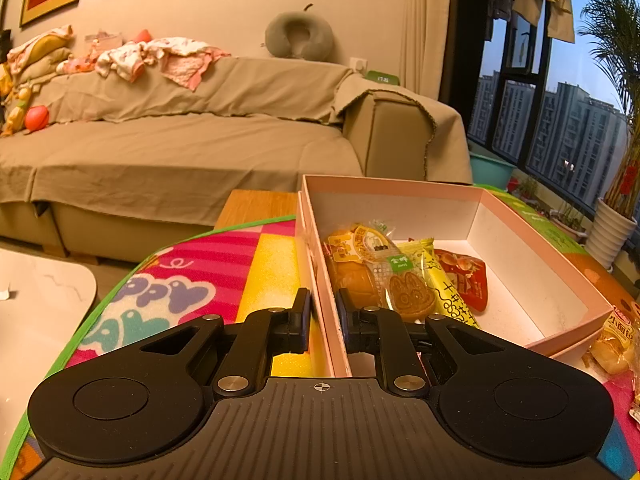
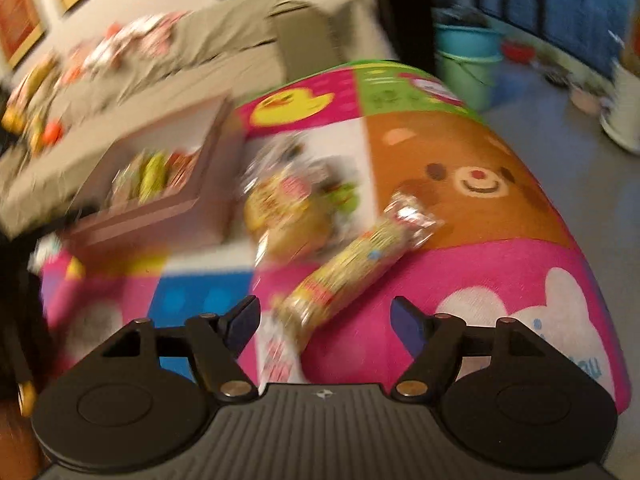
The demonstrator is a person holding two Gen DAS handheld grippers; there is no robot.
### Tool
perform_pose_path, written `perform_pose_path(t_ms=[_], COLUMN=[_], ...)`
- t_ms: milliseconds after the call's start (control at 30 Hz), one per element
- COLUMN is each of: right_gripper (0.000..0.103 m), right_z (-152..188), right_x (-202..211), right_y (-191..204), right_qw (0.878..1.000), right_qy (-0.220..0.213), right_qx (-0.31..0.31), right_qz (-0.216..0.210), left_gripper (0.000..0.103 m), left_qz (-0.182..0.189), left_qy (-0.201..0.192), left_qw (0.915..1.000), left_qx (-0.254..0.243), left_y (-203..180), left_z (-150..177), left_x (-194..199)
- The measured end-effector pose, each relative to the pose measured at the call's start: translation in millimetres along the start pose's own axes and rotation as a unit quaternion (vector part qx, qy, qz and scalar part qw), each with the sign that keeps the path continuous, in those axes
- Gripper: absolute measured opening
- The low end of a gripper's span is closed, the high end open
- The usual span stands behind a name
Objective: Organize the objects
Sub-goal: 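Grasp the round red-and-white packet by its tab with the right tool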
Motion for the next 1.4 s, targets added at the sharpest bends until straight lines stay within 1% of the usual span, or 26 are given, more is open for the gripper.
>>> perform_pose_path(t_ms=[100, 133, 200, 233, 267, 333, 367, 400, 433, 467, 500, 567, 667, 733, 767, 800, 867, 933, 967, 1000, 1100, 1133, 1200, 1333, 1400], right_gripper=[0.065, 0.058, 0.054, 0.046, 0.042, 0.041, 0.039, 0.037, 0.031, 0.028, 0.028, 0.028, 0.028, 0.028, 0.032, 0.037, 0.056, 0.062, 0.062, 0.062, 0.067, 0.068, 0.068, 0.068, 0.062], right_z=[-11.5, -15.1, -19.4, -21.6, -22.3, -21.5, -20.0, -18.8, -17.4, -16.9, -16.8, -17.3, -14.0, -8.7, -6.4, -3.8, 1.9, 10.8, 16.2, 21.7, 37.3, 39.6, 42.6, 42.0, 45.0], right_x=[-16.2, -22.9, -32.5, -34.2, -36.2, -35.5, -33.5, -31.3, -28.0, -25.1, -21.6, -15.4, -7.2, 1.2, 6.0, 11.7, 23.3, 31.6, 33.5, 33.8, 28.3, 24.9, 18.1, 13.1, 14.0], right_y=[-11.3, -13.1, -13.1, -9.4, -5.6, 0.6, 3.2, 4.6, 4.7, 3.4, 0.2, -8.0, -13.7, -11.8, -10.0, -7.0, 2.7, 17.1, 25.3, 33.7, 53.0, 54.8, 52.8, 45.4, 42.3], right_qw=[0.999, 0.999, 0.998, 0.999, 0.999, 1.000, 1.000, 0.999, 0.998, 0.997, 0.995, 0.992, 0.987, 0.985, 0.985, 0.986, 0.991, 0.991, 0.990, 0.987, 0.976, 0.975, 0.977, 0.981, 0.981], right_qy=[-0.006, -0.004, -0.002, -0.004, 0.000, 0.005, 0.005, 0.002, -0.003, -0.007, -0.010, -0.019, -0.021, -0.021, -0.021, -0.018, -0.009, 0.006, 0.016, 0.027, 0.040, 0.045, 0.058, 0.069, 0.077], right_qx=[-0.038, -0.045, -0.052, -0.041, -0.030, -0.010, 0.008, 0.024, 0.043, 0.057, 0.065, 0.081, 0.107, 0.124, 0.127, 0.127, 0.124, 0.132, 0.141, 0.156, 0.211, 0.215, 0.204, 0.181, 0.175], right_qz=[0.019, 0.020, 0.024, 0.029, 0.030, 0.017, 0.021, 0.029, 0.045, 0.059, 0.071, 0.096, 0.116, 0.122, 0.116, 0.102, 0.052, -0.005, -0.025, -0.036, -0.022, -0.019, -0.014, -0.001, -0.002], left_gripper=[0.016, 0.016, 0.016, 0.016, 0.016, 0.016, 0.016, 0.016, 0.016, 0.016, 0.016, 0.016, 0.016, 0.016, 0.016, 0.016, 0.016, 0.016, 0.016, 0.016, 0.016, 0.016, 0.016, 0.016, 0.016], left_qz=[0.000, 0.000, 0.000, 0.000, 0.000, 0.000, 0.000, 0.000, 0.000, 0.000, 0.000, 0.001, 0.000, 0.001, 0.000, 0.001, 0.001, 0.001, 0.001, 0.001, 0.001, 0.001, 0.002, 0.003, 0.003], left_qy=[0.000, 0.000, 0.000, 0.000, 0.000, 0.000, 0.000, 0.000, 0.000, 0.000, 0.000, 0.000, 0.000, 0.000, 0.000, 0.000, 0.000, 0.000, 0.000, 0.000, 0.000, 0.000, 0.001, 0.001, 0.001], left_qw=[1.0000, 1.0000, 1.0000, 1.0000, 1.0000, 1.0000, 1.0000, 1.0000, 1.0000, 1.0000, 1.0000, 1.0000, 1.0000, 1.0000, 1.0000, 1.0000, 1.0000, 1.0000, 1.0000, 1.0000, 1.0000, 1.0000, 1.0000, 1.0000, 1.0000], left_qx=[0.000, 0.000, 0.000, 0.000, 0.000, 0.000, 0.000, 0.000, 0.000, 0.000, 0.000, 0.000, 0.000, 0.000, 0.000, -0.001, -0.001, -0.001, -0.001, 0.000, 0.000, 0.000, 0.000, 0.000, 0.000], left_y=[-0.1, -0.2, -0.1, -0.5, -0.1, -0.4, -0.6, -0.2, -0.2, -0.2, -0.2, -0.4, -0.4, -0.1, -0.4, -0.3, -0.4, -0.2, -0.2, -0.2, -0.2, -0.1, -0.1, -0.1, -0.3], left_z=[0.1, 0.1, 0.0, 0.0, 0.0, 0.1, 0.1, 0.1, 0.1, 0.1, 0.1, 0.2, 0.2, 0.1, 0.2, 0.1, 0.2, 0.1, 0.1, 0.1, 0.1, 0.1, 0.5, 0.6, 0.6], left_x=[0.1, 0.2, 0.0, 0.2, 0.0, 0.3, 0.3, 0.0, -0.1, 0.0, 0.0, 0.3, 0.3, -0.1, 0.3, 0.0, 0.3, -0.1, -0.1, 0.0, -0.1, -0.2, -0.3, -0.4, -0.4])
Point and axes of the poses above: each gripper's, at about its wrist camera, not at the fingertips, and x roughly against the way its jaws point, y to its left, z to its underside, the point moved 4 cm from there along -x, roughly the way its jaws point, and after that the axes turned 1 degree about x, right-handed, at the moved point
